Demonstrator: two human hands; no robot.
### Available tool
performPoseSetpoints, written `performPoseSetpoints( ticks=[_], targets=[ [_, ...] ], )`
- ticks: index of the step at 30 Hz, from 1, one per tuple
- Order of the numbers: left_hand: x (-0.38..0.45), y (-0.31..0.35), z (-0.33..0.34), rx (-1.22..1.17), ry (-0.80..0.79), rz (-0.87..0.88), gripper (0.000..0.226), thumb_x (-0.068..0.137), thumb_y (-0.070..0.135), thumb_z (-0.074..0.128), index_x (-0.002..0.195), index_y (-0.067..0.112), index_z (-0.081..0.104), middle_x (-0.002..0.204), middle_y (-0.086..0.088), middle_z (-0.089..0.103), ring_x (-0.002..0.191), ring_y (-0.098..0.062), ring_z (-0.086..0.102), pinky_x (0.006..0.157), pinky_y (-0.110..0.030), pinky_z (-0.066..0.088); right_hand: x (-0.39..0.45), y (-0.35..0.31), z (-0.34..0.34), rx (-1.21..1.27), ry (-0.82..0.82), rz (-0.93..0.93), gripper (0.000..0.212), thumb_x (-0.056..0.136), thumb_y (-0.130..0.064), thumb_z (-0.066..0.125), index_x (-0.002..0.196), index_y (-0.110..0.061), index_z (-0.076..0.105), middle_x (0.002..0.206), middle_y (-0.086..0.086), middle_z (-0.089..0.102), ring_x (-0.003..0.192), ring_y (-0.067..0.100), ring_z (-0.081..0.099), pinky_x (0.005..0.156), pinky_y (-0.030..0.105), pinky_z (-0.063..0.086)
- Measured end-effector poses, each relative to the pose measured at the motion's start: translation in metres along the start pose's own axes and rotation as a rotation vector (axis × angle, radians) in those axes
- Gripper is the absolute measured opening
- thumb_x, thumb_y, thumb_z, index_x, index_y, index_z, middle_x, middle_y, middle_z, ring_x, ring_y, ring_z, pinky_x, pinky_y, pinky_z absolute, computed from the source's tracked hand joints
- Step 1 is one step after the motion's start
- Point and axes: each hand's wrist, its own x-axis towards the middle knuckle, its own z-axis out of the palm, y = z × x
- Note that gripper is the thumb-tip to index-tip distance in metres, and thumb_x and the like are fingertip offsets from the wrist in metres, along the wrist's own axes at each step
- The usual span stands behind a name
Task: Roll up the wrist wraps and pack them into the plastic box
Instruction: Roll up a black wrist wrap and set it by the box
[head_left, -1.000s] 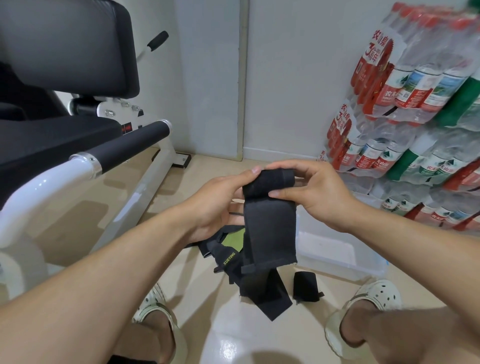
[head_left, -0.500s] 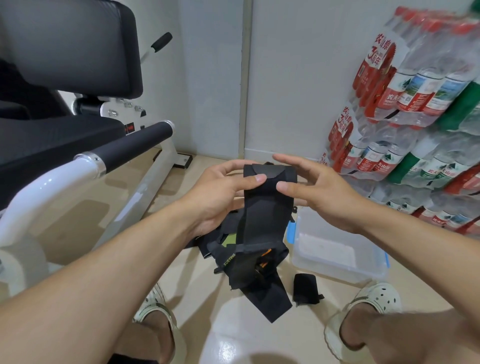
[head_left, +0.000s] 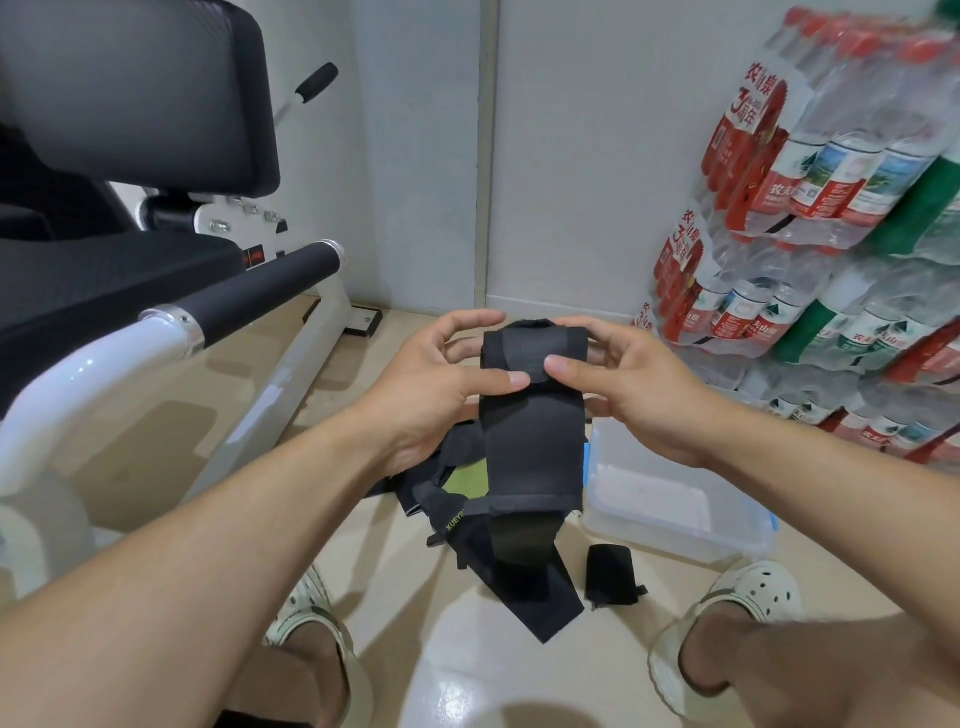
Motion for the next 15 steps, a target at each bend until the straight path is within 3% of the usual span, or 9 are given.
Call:
performPoseSetpoints(
  ticks=[5, 9, 15],
  targets=[
    [-0.0038, 0.0021, 0.0011, -0.033, -0.015, -0.071, 0.062, 0.070, 0.018, 0.083, 0.128, 0.008, 0.060, 0.114, -0.017, 0.074, 0.095, -0.027, 0.075, 0.072, -0.037, 0.060, 0.0008, 0.0010, 0.0033, -0.036, 0.042, -0.072, 0.055, 0.076, -0.023, 0.077, 0.129, -0.016, 0.065, 0.118, 0.006, 0.074, 0.103, 0.026, 0.074, 0.083, 0.043, 0.063],
    [-0.0072, 0.0044, 0.0016, 0.061, -0.045, -0.156, 0.061, 0.076, 0.039, 0.079, 0.127, 0.009, 0.065, 0.116, -0.014, 0.074, 0.096, -0.027, 0.074, 0.072, -0.036, 0.059, 0.0027, 0.0011, 0.0054, -0.034, 0.073, -0.142, 0.042, 0.082, -0.008, 0.078, 0.121, -0.016, 0.067, 0.119, 0.010, 0.072, 0.101, 0.028, 0.074, 0.081, 0.038, 0.063],
    [-0.0086, 0.0060, 0.0024, 0.147, -0.074, -0.233, 0.038, 0.093, 0.058, 0.059, 0.106, 0.028, 0.079, 0.114, -0.007, 0.076, 0.108, -0.028, 0.071, 0.097, -0.046, 0.056, 0.0007, 0.0039, 0.0070, -0.114, 0.053, -0.196, 0.040, 0.081, 0.003, 0.080, 0.112, -0.020, 0.069, 0.117, 0.004, 0.072, 0.105, 0.038, 0.070, 0.090, 0.050, 0.060]
  ],
)
